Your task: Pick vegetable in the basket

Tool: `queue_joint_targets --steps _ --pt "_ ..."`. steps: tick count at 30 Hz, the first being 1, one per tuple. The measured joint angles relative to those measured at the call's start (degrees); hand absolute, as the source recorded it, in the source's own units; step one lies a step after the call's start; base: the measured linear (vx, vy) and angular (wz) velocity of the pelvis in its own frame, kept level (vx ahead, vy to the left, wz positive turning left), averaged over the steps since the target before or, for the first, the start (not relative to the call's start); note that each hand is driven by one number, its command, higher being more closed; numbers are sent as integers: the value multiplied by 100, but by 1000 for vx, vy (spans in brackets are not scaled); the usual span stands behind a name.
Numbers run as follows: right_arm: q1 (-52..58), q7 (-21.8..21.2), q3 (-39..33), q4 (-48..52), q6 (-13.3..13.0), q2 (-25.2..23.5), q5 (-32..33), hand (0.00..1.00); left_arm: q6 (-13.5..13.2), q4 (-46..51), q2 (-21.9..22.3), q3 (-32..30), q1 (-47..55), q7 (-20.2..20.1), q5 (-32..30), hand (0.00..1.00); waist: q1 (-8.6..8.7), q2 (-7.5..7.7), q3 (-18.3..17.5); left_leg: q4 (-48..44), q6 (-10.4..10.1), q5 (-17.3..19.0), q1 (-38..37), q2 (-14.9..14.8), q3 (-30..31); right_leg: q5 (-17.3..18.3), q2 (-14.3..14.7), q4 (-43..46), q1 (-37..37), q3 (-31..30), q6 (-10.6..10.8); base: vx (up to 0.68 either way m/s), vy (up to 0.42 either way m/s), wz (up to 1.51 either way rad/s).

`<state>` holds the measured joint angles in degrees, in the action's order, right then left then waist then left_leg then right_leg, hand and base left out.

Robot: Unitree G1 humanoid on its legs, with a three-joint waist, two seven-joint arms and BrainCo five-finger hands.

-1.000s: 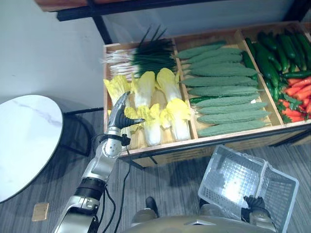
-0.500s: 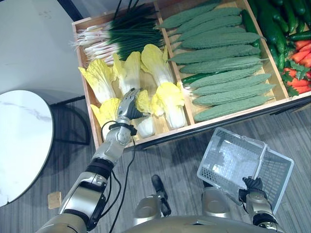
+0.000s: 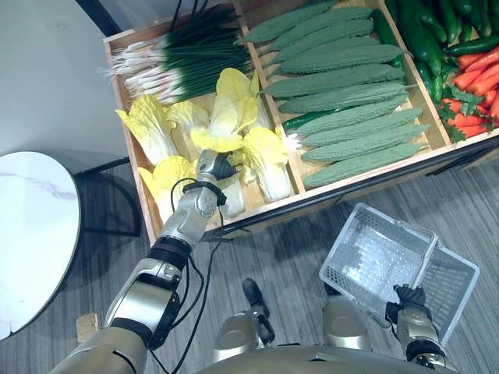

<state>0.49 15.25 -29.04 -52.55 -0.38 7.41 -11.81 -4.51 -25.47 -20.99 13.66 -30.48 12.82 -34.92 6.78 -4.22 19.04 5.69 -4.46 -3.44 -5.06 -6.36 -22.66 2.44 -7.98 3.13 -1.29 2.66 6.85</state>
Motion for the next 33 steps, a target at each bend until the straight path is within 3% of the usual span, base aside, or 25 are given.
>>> queue_joint_targets --steps 4,5,6,7,8,9,10,11,12,13,15,16,18,20,21,22,23,25,26,27,30,31,32,33 --pt "212 -18 -142 110 -1 -206 215 100 17 581 -223 -9 -6 144 3 100 -27 183 -172 0 -37 26 -93 -22 -100 57 16 235 58 -82 -15 -39 4 -4" --pt "212 -20 -140 115 -2 -250 223 100 21 674 -259 -24 -9 152 3 100 -77 213 -197 0 -66 52 -113 -61 -209 57 17 263 111 -63 -15 -98 -14 -82" --pt "209 -32 -94 145 -2 -353 248 100 40 945 -343 -83 25 206 6 100 -288 333 -252 0 -69 124 -231 -106 -579 87 -53 301 293 336 -126 -117 -23 -101" --pt "202 -35 -90 161 -2 -368 261 100 47 1059 -351 -123 60 248 7 100 -340 342 -257 -1 -58 142 -296 -124 -749 152 -109 302 305 576 -296 -135 -16 -111" --pt "200 -37 -83 202 1 -366 265 100 56 1273 -354 -184 149 276 15 100 -333 330 -268 -1 -52 150 -377 -150 -895 265 -337 397 269 1335 -506 -72 10 -92" --pt "199 21 -72 255 0 -305 264 100 57 1719 -364 -298 337 309 46 100 -344 300 -357 -5 -66 189 -436 -206 -1183 420 -655 624 265 2493 -776 -2 61 -130" --pt "189 5 100 272 5 -141 244 100 48 2229 -373 -465 546 366 57 100 -457 278 -389 -30 -104 221 -571 -289 -1573 406 -973 945 263 3467 -1202 47 59 -153" --pt "165 -1 177 275 3 -103 191 100 20 2501 -386 -578 677 384 58 100 -542 307 -405 -99 -150 272 -661 -331 -1834 250 -1159 1163 271 3937 -1446 80 44 -183" --pt "122 -12 325 275 4 -64 131 100 -24 2803 -398 -719 868 386 58 100 -675 379 -447 -233 -239 374 -794 -369 -2211 -19 -1346 1403 280 4373 -1421 81 -48 -193" --pt "81 -56 561 335 17 3 65 100 -85 3031 -328 -818 1077 372 56 100 -701 353 -470 -493 -299 478 -924 -490 -2618 -44 -1315 1523 299 4706 -1327 84 -112 -195" --pt "170 -105 889 768 71 55 -98 100 -164 3290 -135 -736 1329 324 54 100 -602 269 -610 -728 -422 616 -1023 -656 -2997 -3 -1071 1363 395 4479 -779 87 -141 -138" --pt "228 -124 1107 1122 94 71 -174 100 -277 3363 107 -689 1514 295 53 100 -568 145 -692 -957 -515 713 -1028 -836 -3283 -5 -852 1300 579 4170 -764 138 -136 -121" --pt "325 -199 1517 1759 123 13 -307 100 -345 3199 455 -548 1759 151 50 100 -418 116 -710 -1900 -470 772 -999 -1305 -3577 56 -536 1112 691 3714 -850 174 -220 -144" --pt "539 -259 1749 2369 127 5 -308 100 -364 2969 652 -396 2004 56 51 100 -405 82 -714 -3246 -192 644 -948 -2007 -3397 69 -130 854 585 3236 -963 118 -219 -151" --pt "681 -317 1903 2695 148 26 -305 100 -376 2828 747 -348 2193 -20 56 100 -414 71 -713 -4164 350 273 -748 -2405 -2784 92 166 677 466 2840 -1113 127 -158 -171" --pt "777 -357 2106 2946 151 46 -305 100 -399 2725 817 -356 2392 -46 56 100 -456 63 -718 -4742 626 124 -499 -2453 -2033 84 334 570 432 2461 -1177 212 -112 -268" --pt "790 -421 2451 3344 150 168 -285 100 -428 2483 919 -383 2712 -92 64 100 -497 39 -718 -5254 316 857 73 -1842 -550 103 558 482 487 1725 -1266 203 -14 -253" --pt "761 -515 2790 3599 137 241 -280 100 -433 2268 993 -390 2976 -138 66 100 -610 37 -710 -5305 281 1304 367 -1257 242 78 720 444 489 1101 -1329 189 53 -243" --pt "756 -619 3115 3834 97 253 -269 100 -434 2151 1113 -409 3269 -140 100 100 -742 39 -707 -5218 353 1651 598 -857 660 63 888 381 430 498 -1354 198 74 -268" --pt "754 -700 3331 3975 37 255 -223 100 -437 2117 1207 -408 3441 -135 210 100 -795 43 -700 -5085 350 1821 815 -683 893 60 965 331 367 156 -1358 243 106 -301" --pt "722 -933 3887 4374 -86 295 -177 100 -455 1875 1458 -409 3628 -124 296 100 -966 33 -693 -3784 242 1936 1392 -234 1694 73 1092 269 286 -804 -1321 210 161 -213" --pt "724 -982 4017 4546 -92 357 -178 100 -460 1821 1521 -415 3630 -122 298 100 -967 -87 -741 -2934 119 1905 1424 -224 1873 127 1216 252 298 -1013 -1236 178 244 -222" --pt "695 -1028 4200 4708 -130 505 -176 100 -473 1733 1637 -436 3618 -115 300 100 -1062 -292 -779 -2254 -67 1449 1323 -293 2049 120 1383 442 355 -1254 -1061 295 309 -201" --pt "652 -1068 4370 4765 -137 418 -175 100 -470 1635 1610 -457 3627 -117 296 100 -1067 -162 -823 -2206 -65 1312 1190 -256 1723 257 1303 749 488 -1262 -858 296 249 -149"
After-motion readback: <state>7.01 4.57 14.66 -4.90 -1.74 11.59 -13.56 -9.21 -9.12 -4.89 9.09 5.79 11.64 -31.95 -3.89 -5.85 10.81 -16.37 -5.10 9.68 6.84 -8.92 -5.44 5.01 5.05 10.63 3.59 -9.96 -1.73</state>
